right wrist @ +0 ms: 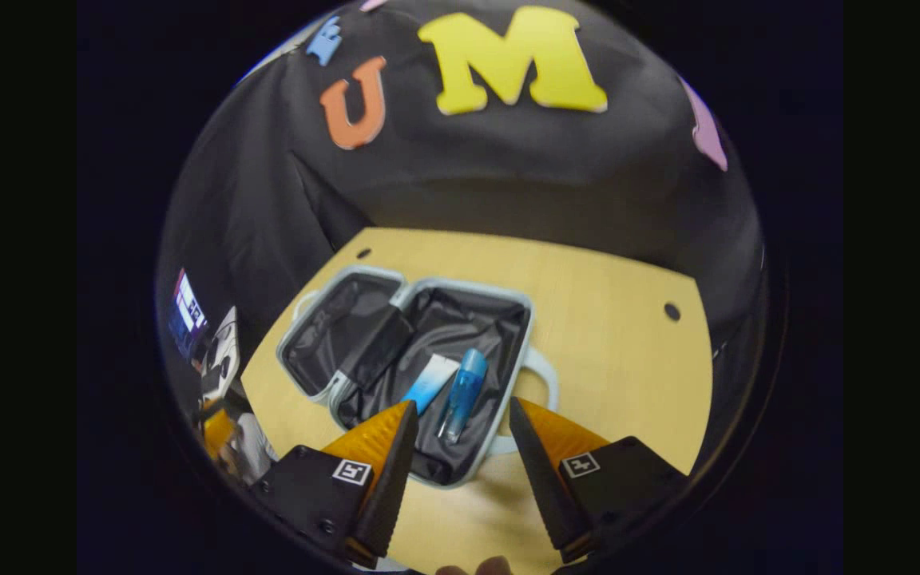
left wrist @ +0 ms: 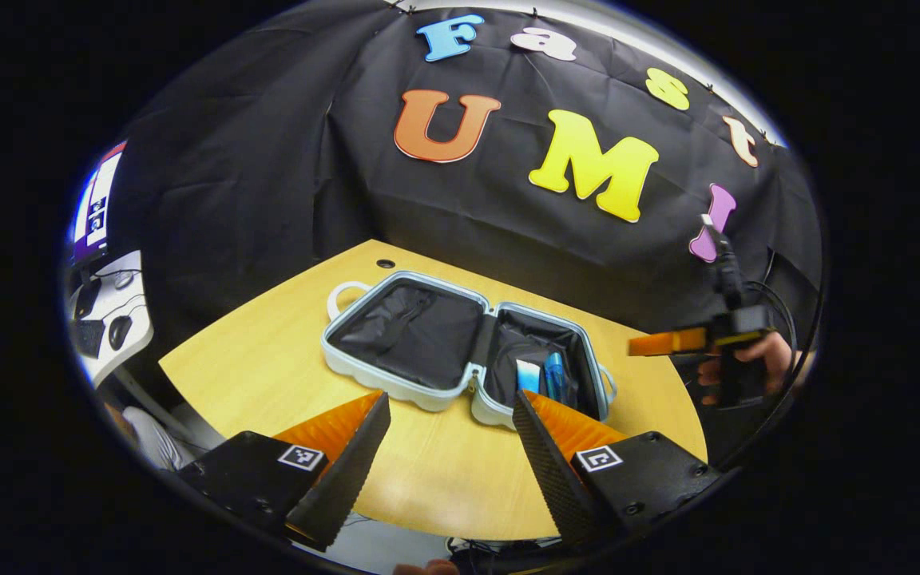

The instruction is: First open the suitcase, pack the skin care products into it, and then close the suitcase.

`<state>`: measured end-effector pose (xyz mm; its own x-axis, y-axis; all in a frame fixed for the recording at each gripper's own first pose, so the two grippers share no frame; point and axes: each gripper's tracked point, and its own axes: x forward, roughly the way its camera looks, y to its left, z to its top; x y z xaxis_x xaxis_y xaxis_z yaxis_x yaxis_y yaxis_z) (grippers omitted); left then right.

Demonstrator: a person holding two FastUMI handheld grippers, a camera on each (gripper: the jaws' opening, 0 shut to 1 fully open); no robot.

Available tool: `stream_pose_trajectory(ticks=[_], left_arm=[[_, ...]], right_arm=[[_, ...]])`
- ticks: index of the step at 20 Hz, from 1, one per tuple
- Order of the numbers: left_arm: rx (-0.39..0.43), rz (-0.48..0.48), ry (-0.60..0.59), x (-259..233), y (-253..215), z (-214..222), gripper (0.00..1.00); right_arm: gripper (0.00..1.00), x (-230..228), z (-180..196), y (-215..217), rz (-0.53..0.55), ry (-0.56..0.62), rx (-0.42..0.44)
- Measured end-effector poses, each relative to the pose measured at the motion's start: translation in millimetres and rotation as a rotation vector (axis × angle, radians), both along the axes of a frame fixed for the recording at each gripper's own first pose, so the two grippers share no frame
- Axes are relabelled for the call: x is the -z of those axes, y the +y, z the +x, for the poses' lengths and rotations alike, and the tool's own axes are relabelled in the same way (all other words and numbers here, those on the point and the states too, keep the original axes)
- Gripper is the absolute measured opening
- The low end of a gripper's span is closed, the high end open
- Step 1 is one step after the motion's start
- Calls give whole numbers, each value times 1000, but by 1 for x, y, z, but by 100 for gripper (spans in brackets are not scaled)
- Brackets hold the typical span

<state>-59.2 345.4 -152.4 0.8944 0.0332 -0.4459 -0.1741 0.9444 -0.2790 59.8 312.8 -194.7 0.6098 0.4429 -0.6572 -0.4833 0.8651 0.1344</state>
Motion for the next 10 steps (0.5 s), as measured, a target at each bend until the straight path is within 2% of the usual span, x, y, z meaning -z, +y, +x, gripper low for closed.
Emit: stream_pose_trajectory(ticks=[5, 7, 10], left_arm=[[-83, -112, -23, 11, 98, 76, 99], [-113, -139, 4, 24, 138, 107, 98], [-148, -127, 73, 53, 185, 150, 96]], right_arm=[[69, -51, -37, -56, 18, -124, -26], [69, -49, -48, -77, 2, -128, -25], [71, -39, -56, -109, -13, -86, 28]])
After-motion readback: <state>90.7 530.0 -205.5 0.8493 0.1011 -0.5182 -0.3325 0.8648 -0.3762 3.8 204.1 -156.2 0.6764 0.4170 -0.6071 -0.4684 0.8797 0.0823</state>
